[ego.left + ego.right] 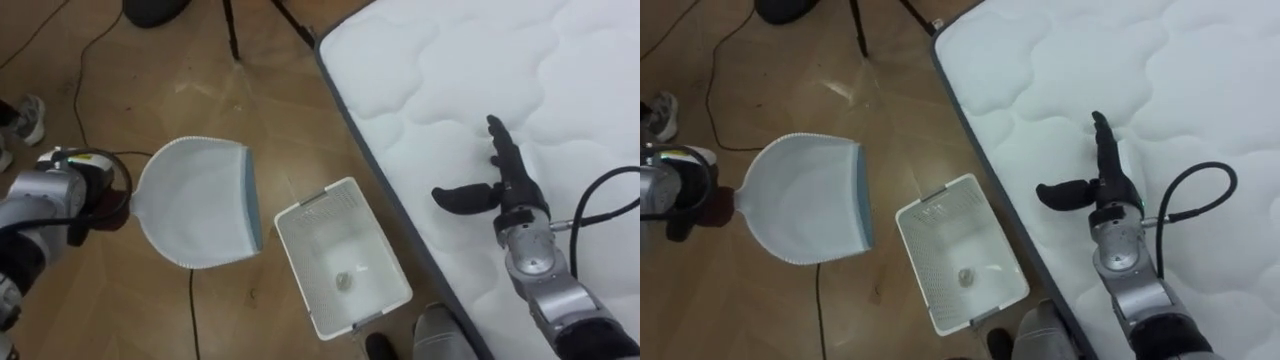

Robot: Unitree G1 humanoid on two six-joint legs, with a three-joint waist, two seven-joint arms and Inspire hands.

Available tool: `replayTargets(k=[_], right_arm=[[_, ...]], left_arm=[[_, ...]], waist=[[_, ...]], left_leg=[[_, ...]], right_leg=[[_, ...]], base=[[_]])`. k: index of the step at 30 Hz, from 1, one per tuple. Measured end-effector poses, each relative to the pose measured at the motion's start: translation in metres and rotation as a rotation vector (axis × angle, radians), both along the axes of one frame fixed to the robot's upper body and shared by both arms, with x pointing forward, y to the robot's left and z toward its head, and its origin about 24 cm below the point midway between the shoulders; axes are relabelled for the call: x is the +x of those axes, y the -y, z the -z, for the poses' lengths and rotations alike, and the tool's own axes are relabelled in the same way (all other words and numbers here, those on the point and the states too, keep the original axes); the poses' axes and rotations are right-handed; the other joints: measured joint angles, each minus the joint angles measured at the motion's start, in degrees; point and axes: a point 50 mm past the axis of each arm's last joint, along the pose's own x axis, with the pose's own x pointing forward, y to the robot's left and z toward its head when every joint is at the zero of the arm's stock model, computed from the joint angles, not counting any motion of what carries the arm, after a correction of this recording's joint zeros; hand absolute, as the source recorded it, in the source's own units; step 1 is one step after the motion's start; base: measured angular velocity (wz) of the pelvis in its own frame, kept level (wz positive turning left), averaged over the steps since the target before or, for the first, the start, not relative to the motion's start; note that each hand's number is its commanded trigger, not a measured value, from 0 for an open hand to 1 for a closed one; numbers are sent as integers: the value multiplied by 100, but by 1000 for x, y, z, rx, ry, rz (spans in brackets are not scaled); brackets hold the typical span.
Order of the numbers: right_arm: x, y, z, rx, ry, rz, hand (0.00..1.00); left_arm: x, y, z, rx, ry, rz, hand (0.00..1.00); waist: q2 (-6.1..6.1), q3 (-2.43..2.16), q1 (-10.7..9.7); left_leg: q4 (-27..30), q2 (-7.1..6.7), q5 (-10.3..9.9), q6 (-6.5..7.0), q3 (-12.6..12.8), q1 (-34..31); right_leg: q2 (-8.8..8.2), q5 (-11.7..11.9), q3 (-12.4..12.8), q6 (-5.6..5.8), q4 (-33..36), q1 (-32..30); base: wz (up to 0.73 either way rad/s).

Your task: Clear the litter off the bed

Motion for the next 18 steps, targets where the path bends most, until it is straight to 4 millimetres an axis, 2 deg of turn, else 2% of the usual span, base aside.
replayTargets(k=[7, 13, 18], right_arm=[[0, 0, 0, 5, -1, 0, 0], [1, 0, -2, 36, 8, 8, 0], [-2, 4, 0, 33, -1, 14, 0]], left_arm=[[2, 4, -2, 11, 5, 23, 100], [3, 5, -3, 5, 7, 26, 100], [2, 9, 1, -92, 11, -6, 100]], waist=[[41, -3, -20], [183, 8, -82], [216, 35, -69]], left_leg=[[9, 1, -2, 1, 10, 33], [2, 45, -3, 6, 69, 96], [-74, 83, -43, 59, 200, 384]], right_leg=[[20, 8, 161, 13, 3, 0], [127, 45, 354, 74, -118, 90], [96, 51, 277, 67, -188, 352]], base=[[0], [-7], [-17]])
